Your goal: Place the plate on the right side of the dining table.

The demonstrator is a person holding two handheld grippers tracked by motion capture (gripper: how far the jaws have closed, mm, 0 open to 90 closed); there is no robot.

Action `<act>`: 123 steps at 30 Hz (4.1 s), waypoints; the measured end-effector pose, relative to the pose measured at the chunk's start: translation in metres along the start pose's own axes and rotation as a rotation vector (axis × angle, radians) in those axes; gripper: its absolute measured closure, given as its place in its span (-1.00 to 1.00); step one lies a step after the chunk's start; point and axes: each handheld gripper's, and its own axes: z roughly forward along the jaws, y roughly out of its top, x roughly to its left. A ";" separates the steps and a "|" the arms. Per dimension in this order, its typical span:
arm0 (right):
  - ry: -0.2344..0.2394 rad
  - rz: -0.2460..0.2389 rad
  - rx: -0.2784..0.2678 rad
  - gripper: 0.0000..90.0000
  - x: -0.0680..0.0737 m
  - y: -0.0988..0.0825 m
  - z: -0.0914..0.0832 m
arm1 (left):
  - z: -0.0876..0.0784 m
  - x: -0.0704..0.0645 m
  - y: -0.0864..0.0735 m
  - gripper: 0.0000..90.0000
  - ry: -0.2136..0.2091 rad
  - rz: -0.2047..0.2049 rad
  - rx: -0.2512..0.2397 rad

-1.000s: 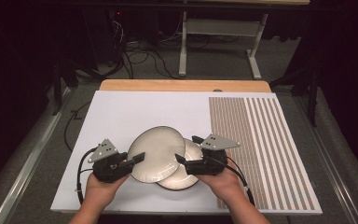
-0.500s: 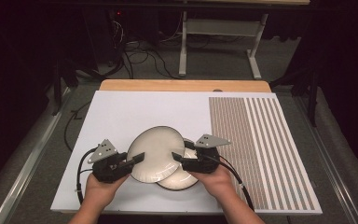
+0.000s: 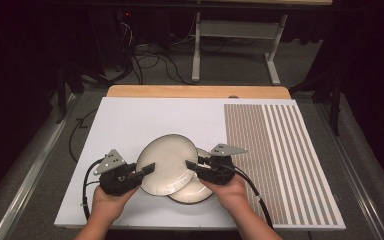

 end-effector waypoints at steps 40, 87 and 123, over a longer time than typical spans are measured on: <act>-0.004 0.053 -0.097 0.91 -0.002 0.012 -0.048 | 0.003 -0.026 0.021 0.62 -0.012 -0.048 -0.043; -0.245 0.094 -0.180 0.94 -0.068 -0.024 -0.172 | 0.131 -0.097 0.065 0.54 -0.169 0.035 0.072; -0.401 0.136 -0.195 0.96 -0.103 -0.043 -0.215 | 0.208 -0.122 0.078 0.46 -0.190 -0.008 0.174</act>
